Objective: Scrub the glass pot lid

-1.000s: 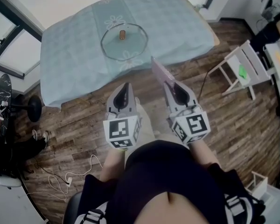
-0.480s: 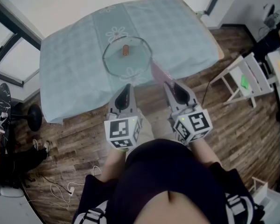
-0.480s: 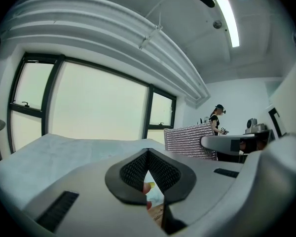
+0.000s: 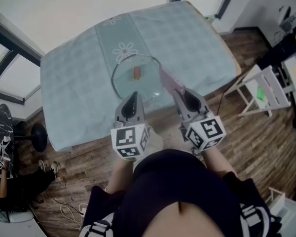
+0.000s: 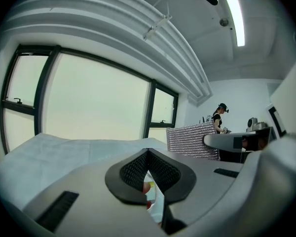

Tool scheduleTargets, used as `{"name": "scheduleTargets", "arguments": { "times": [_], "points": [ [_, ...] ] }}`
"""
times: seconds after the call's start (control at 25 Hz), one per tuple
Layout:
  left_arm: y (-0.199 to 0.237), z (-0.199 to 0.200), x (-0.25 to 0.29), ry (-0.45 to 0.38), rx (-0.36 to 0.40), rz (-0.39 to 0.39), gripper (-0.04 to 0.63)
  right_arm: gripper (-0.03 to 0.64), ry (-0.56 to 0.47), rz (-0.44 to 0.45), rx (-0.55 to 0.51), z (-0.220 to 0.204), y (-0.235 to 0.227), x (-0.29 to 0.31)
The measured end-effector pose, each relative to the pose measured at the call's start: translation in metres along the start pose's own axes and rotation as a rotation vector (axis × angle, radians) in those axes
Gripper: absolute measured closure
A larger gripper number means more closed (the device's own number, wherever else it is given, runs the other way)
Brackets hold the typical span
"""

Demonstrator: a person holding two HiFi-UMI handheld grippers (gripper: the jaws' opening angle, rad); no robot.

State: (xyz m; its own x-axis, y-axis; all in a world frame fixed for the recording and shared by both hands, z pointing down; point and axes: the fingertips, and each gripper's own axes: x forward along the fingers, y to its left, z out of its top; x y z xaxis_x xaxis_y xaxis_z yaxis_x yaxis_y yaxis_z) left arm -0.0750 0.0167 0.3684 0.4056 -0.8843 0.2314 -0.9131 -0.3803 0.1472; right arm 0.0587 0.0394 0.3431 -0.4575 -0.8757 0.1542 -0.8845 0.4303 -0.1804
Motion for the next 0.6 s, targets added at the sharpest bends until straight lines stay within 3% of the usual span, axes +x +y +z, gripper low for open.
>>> {"name": "scheduleTargets", "arguments": {
  "times": [0.6],
  "points": [
    [0.091, 0.012, 0.078, 0.053, -0.067, -0.034, 0.597, 0.551, 0.027, -0.008, 0.006, 0.012, -0.006, 0.125]
  ]
}}
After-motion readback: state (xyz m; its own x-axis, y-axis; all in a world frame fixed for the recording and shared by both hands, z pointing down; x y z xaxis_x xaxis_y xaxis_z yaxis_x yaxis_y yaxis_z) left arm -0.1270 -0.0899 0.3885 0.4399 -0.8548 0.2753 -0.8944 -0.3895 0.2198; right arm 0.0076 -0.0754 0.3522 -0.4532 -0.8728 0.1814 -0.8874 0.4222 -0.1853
